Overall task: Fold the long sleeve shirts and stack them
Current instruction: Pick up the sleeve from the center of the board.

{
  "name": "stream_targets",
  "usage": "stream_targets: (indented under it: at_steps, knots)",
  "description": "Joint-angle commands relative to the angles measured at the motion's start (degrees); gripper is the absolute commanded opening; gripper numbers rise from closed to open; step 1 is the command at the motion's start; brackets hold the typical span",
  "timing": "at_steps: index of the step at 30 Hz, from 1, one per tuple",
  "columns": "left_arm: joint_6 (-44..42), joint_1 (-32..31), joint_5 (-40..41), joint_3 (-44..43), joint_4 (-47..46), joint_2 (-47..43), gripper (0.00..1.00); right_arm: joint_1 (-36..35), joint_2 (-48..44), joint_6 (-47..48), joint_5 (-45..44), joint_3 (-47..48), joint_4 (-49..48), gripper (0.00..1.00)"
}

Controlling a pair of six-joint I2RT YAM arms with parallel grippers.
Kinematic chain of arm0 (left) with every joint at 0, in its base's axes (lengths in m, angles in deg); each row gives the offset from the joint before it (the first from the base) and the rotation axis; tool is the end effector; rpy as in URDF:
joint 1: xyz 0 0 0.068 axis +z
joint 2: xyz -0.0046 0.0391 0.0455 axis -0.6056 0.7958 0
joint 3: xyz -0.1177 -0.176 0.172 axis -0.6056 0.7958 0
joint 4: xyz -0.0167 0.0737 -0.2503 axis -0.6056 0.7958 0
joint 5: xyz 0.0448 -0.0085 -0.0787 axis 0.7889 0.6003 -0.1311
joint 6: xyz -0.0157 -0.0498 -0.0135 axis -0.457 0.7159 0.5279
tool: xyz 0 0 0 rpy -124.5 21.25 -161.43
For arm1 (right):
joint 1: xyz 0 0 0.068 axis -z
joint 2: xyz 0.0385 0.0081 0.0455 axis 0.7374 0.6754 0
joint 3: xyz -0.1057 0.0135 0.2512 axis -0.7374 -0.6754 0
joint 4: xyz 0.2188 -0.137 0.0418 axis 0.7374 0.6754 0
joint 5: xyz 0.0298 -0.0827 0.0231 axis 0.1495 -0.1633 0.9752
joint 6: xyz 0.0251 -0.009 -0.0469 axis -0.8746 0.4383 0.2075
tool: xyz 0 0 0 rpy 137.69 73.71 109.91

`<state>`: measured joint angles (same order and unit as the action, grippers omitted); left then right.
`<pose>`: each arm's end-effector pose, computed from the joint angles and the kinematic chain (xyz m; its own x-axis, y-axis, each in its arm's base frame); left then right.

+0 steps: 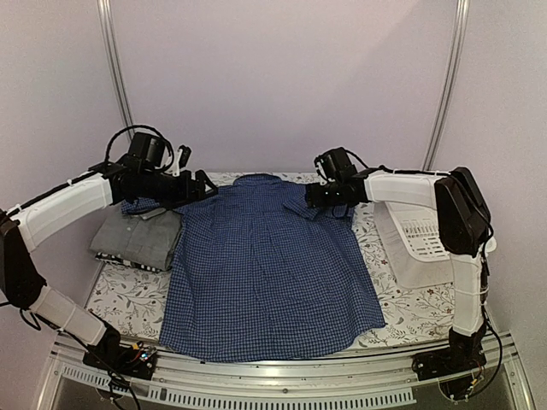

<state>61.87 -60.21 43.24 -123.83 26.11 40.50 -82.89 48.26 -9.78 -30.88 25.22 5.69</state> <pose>0.2861 -0.1308 0.3062 -0.7851 -0.1567 -0.5992 0.2132 0.8400 -0.4990 0.3953 0.2727 0.2102 -0.6479 -0.1199 -0.7523 -0.2876 0.9530 0.0957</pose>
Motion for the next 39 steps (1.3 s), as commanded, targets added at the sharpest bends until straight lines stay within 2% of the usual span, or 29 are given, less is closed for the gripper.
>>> stream_targets:
  at_steps: [1, 6, 12, 17, 20, 27, 32, 37, 39]
  knots:
    - [1.19, -1.38, -0.35, 0.73, -2.75, -0.52, 0.93, 2.14, 3.85, 2.79, 4.99, 3.09, -0.89, 0.65]
    - [1.28, -1.97, -0.09, 0.29, -2.77, -0.14, 0.93, 2.39, 7.61, 5.33, 9.13, 6.45, 0.07, 0.62]
    - [1.24, -2.72, -0.35, 0.20, -2.75, 0.94, 0.93, 2.43, 11.14, 5.95, 8.41, 9.66, 1.56, 0.59]
    - [1.36, -3.20, -0.95, 0.29, -3.11, 1.69, 0.93, 2.50, 12.33, 6.18, 7.96, 10.66, 2.81, 0.49]
    - [1.45, -3.39, -1.31, 0.29, -3.30, 2.31, 0.93, 2.50, 12.41, 6.01, 5.62, 10.47, 3.96, 0.47]
    - [1.28, -3.85, -1.71, 0.10, -3.37, 3.42, 0.93, 3.97, 10.96, 4.95, 2.72, 8.84, 4.95, 0.59]
    - [1.26, -4.27, -1.98, -0.23, -3.29, 4.42, 0.93, 4.09, 11.88, 4.20, 4.42, 9.86, 5.88, 0.62]
    - [1.22, -4.59, -1.85, -0.43, -3.36, 4.76, 0.93, 4.09, 12.79, 3.06, 7.44, 9.92, 6.08, 0.63]
    - [1.30, -4.70, -1.92, -0.50, -3.37, 5.02, 0.93, 4.04, 13.04, 2.70, 9.39, 10.04, 6.03, 0.57]
